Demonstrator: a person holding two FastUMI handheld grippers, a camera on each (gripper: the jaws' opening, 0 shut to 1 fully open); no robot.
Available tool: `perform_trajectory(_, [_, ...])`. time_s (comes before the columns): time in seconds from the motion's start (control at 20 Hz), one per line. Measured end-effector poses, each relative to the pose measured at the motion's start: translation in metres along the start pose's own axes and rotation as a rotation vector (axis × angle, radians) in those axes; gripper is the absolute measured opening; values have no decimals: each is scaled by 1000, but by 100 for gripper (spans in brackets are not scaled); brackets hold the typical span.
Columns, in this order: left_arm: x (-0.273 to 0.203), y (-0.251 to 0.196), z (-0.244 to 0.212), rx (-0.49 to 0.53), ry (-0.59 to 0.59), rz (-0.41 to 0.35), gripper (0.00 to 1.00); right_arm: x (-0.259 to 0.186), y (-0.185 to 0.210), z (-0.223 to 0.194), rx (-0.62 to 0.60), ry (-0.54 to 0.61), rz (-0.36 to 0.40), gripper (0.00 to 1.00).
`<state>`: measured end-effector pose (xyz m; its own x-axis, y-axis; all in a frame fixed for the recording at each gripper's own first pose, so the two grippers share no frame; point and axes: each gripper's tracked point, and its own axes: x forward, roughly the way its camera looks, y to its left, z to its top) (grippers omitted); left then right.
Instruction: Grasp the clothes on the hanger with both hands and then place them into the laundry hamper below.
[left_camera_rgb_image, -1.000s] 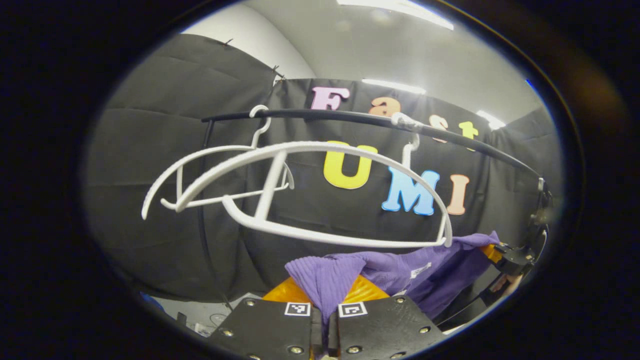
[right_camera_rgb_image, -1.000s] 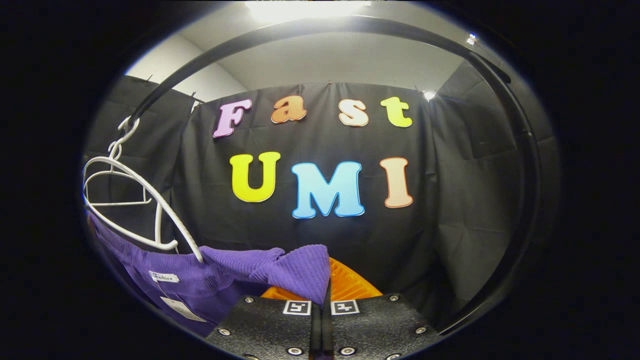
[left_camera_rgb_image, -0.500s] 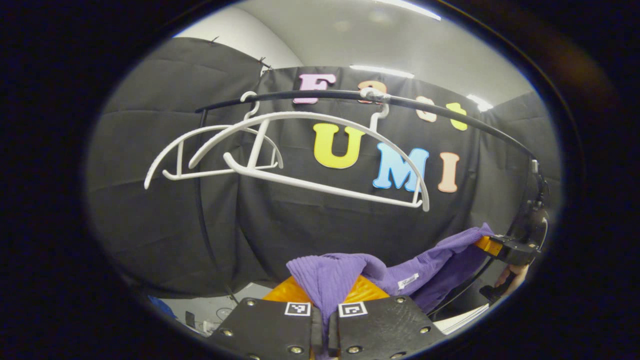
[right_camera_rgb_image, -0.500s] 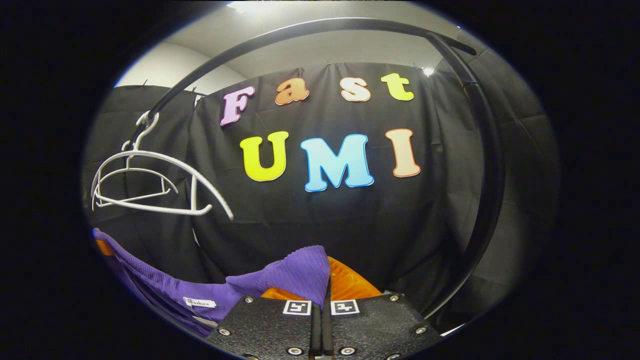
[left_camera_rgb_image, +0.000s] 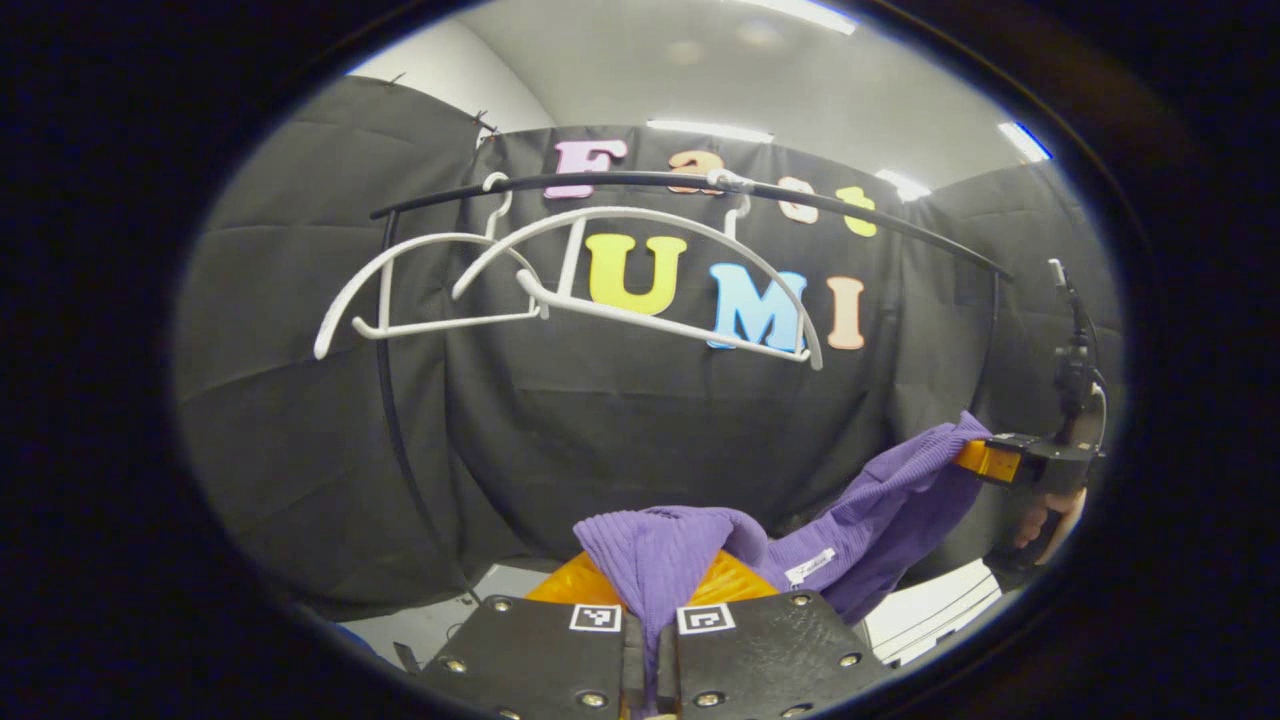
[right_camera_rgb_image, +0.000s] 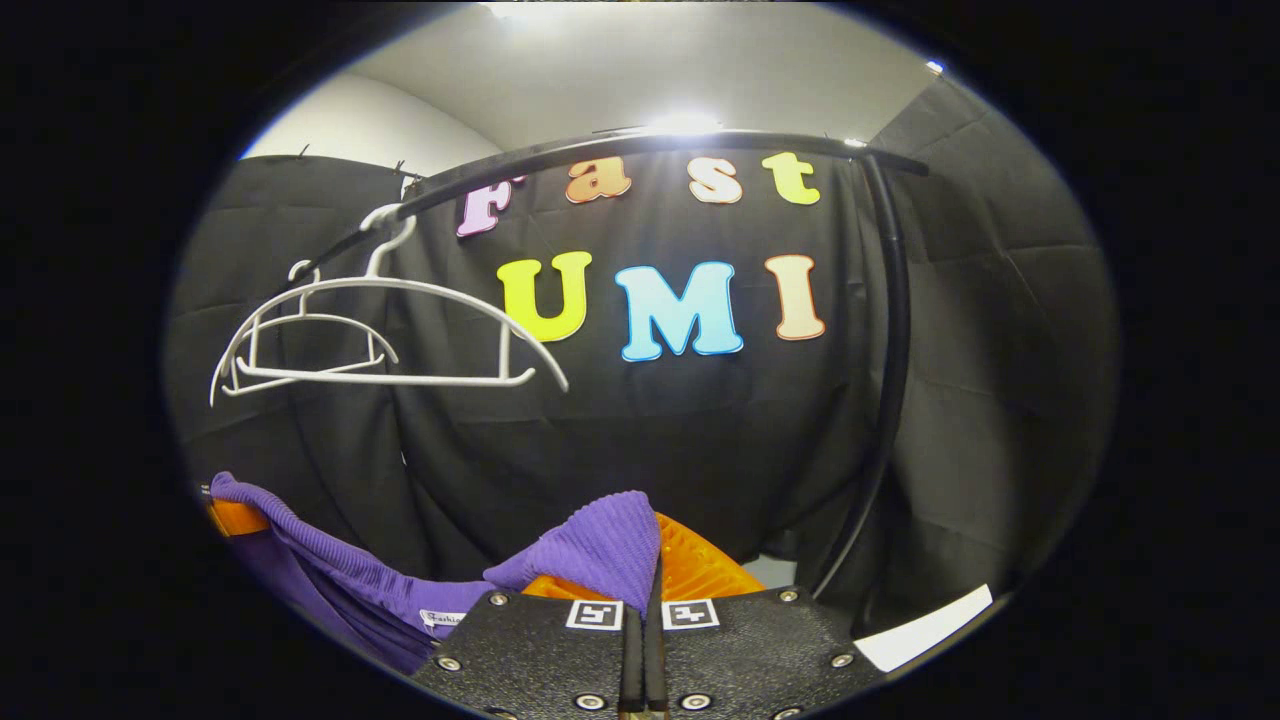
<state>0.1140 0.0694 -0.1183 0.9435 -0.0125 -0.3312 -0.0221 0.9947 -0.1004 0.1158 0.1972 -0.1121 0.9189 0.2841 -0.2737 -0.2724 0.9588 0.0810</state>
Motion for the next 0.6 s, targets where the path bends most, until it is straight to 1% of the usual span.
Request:
perform_trajectory(0.1, [-13, 6, -16, -15, 22, -40, 5, -24, 15, -16, 21, 28, -10, 0])
perform_trajectory(0.2, [-23, 15, -33, -10, 49, -62, 5, -42, 32, -35, 34, 75, -10, 0])
perform_trajectory(0.25, [-27, 20, -43, -6, 66, -65, 12, -48, 38, -45, 30, 102, -10, 0])
perform_trajectory(0.35, [-35, 29, -63, 0, 100, -72, 12, -59, 51, -62, 12, 143, 3, 0])
perform_trajectory(0.4, [-37, 35, -75, 2, 117, -69, 5, -62, 57, -73, 7, 169, 13, 0])
perform_trajectory(0.6, [-33, 44, -134, 17, 210, -72, 5, -69, 74, -134, 38, 311, 47, 0])
